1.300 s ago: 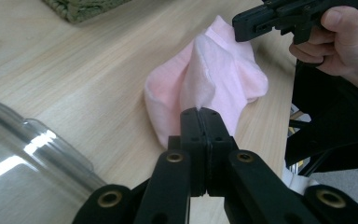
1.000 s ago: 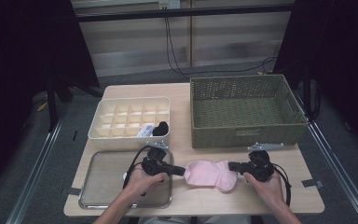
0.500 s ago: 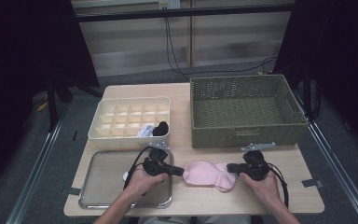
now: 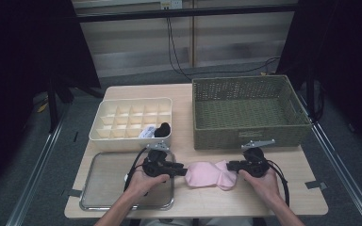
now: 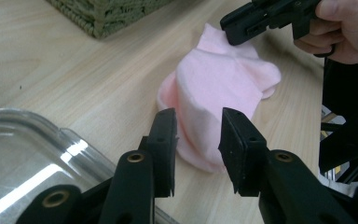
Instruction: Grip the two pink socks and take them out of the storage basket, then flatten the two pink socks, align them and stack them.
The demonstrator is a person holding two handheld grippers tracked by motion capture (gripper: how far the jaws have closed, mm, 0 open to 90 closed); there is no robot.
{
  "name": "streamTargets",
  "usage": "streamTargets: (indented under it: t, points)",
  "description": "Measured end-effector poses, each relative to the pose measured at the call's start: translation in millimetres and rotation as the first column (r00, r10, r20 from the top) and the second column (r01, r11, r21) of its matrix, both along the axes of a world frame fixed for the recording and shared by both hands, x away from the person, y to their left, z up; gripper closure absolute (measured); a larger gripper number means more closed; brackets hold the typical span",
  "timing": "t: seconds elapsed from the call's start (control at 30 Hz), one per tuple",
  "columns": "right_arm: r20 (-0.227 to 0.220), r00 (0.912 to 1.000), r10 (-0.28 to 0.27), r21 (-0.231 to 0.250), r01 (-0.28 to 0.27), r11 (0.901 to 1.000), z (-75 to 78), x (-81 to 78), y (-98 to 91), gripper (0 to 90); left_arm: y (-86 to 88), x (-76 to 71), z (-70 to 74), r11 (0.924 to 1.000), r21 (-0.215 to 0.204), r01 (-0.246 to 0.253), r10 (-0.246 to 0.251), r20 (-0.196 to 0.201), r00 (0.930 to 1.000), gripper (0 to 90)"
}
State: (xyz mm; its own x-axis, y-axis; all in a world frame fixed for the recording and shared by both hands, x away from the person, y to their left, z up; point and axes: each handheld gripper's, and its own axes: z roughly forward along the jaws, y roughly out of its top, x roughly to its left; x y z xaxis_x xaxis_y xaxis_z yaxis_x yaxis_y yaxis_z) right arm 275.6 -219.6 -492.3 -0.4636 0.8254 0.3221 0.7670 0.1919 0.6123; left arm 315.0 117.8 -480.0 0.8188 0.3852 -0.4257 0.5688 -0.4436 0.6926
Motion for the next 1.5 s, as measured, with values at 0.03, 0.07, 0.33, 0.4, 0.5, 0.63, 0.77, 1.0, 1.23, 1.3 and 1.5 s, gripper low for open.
streamTargets:
  t: [0.03, 0.07, 0.33, 0.4, 0.5, 0.63, 0.77, 1.0, 1.23, 1.3, 1.5]
  points:
    - [0.003, 1.0000, -0.007, 0.007, 0.007, 1.0000, 0.3, -0.2, -0.8, 72.4, -0.7, -0.8, 1.0, 0.9999, -0.004, 0.011, -0.011, 0.004, 0.9999, 64.1]
    - [0.002, 1.0000, -0.005, 0.010, 0.005, 0.9999, 0.9, -0.5, -1.9, 71.4, -1.9, -2.2, 1.7, 0.9999, -0.005, 0.013, -0.013, 0.015, 0.9998, 63.8]
    - [0.012, 0.9999, 0.003, 0.065, -0.004, 0.9979, 4.4, -4.9, -8.6, 58.7, -14.2, -4.0, 6.8, 0.9994, -0.014, 0.032, -0.031, 0.069, 0.9972, 62.5]
    - [0.004, 1.0000, 0.006, 0.069, -0.007, 0.9976, 4.1, -4.9, -9.9, 58.7, -18.3, -3.9, 9.7, 0.9988, -0.027, 0.040, -0.038, 0.086, 0.9956, 58.8]
    - [-0.003, 1.0000, 0.002, 0.068, -0.002, 0.9977, 4.6, -6.0, -12.3, 59.2, -26.0, -6.3, 11.0, 0.9969, -0.026, 0.074, -0.071, 0.084, 0.9939, 61.9]
    - [-0.003, 1.0000, 0.005, 0.068, -0.005, 0.9977, 4.4, -8.6, -15.3, 61.0, -38.4, -9.9, 10.7, 0.9954, 0.008, 0.095, -0.095, 0.079, 0.9923, 70.4]
    - [-0.010, 0.9999, 0.013, 0.067, -0.012, 0.9977, 2.9, -10.4, -16.0, 61.4, -46.9, -10.8, 15.4, 0.9947, -0.015, 0.102, -0.100, 0.084, 0.9914, 69.7]
    - [-0.026, 0.9994, 0.024, 0.048, -0.023, 0.9986, -0.1, -10.3, -12.5, 61.9, -63.9, -9.5, -2.1, 0.9899, 0.034, 0.138, -0.140, 0.059, 0.9885, 73.5]
    - [-0.039, 0.9977, 0.056, 0.031, -0.055, 0.9980, -2.5, -12.9, -11.3, 62.0, -68.5, -9.1, -16.7, 0.9903, 0.060, 0.125, -0.128, 0.033, 0.9913, 73.4]
    - [-0.040, 0.9973, 0.063, 0.033, -0.061, 0.9976, -2.5, -13.8, -11.0, 61.9, -68.7, -7.8, -19.9, 0.9913, 0.065, 0.115, -0.117, 0.034, 0.9925, 73.0]
    - [-0.033, 0.9968, 0.073, 0.035, -0.072, 0.9968, -3.9, -11.6, -6.4, 68.7, -68.9, -9.4, -21.6, 0.9893, 0.096, 0.110, -0.117, 0.065, 0.9910, 72.8]
